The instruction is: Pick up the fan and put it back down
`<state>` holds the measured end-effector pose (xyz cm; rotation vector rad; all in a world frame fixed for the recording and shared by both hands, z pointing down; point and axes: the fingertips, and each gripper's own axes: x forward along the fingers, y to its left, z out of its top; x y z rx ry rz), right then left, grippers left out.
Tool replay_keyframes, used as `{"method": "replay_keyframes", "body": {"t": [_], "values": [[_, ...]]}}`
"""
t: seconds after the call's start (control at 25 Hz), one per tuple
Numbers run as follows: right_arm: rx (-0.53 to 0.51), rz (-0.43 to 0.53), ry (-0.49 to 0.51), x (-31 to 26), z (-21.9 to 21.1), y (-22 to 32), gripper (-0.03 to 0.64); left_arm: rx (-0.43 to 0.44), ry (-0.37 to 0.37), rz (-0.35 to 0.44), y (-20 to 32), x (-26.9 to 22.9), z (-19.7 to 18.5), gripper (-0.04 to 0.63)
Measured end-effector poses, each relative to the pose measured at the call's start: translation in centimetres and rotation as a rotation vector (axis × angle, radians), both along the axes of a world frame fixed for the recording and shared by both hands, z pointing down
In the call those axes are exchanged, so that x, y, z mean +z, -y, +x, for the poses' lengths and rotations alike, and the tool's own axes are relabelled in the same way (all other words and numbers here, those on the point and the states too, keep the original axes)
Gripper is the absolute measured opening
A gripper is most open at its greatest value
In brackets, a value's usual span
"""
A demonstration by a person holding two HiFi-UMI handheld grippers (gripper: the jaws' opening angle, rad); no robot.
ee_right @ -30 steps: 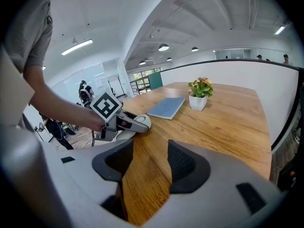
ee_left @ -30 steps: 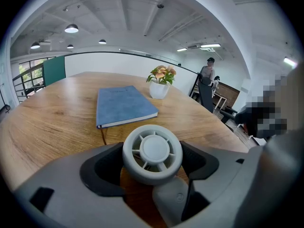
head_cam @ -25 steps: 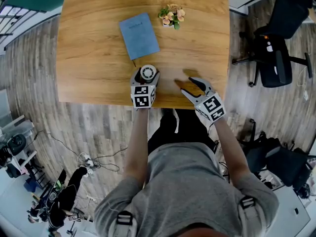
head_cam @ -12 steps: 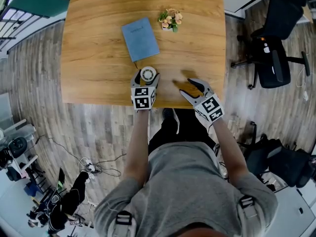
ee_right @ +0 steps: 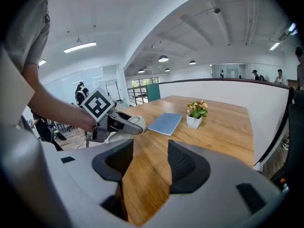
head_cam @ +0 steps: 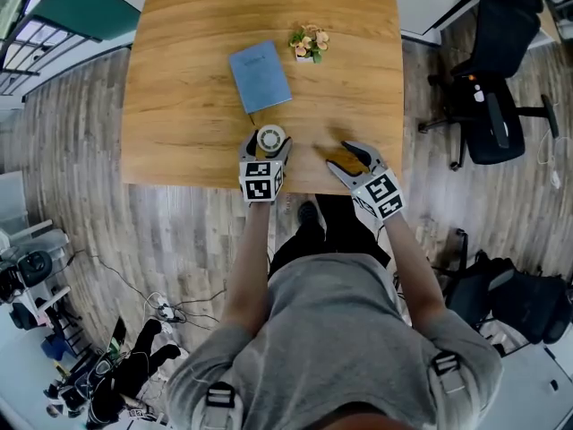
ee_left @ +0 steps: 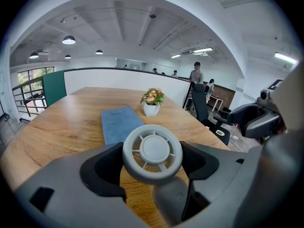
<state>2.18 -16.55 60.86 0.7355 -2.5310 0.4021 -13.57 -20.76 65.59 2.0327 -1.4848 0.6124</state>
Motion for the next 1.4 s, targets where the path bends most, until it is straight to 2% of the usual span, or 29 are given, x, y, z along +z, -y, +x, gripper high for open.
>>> {"method": "replay_keyframes", "body": {"t": [0.68,1.4], "values": [[0.111,0.099,-0.018,-3.4,4.0,-2.6,0.236,0.019,0.031,0.109,-5.6,-6.8,0.1,0.368],[0.14,0.187,-0.018,-7.0,4.1,-7.2,0.236,0.023,0.032,0.221,-11.1,-12.4,0.2,0.368]]}}
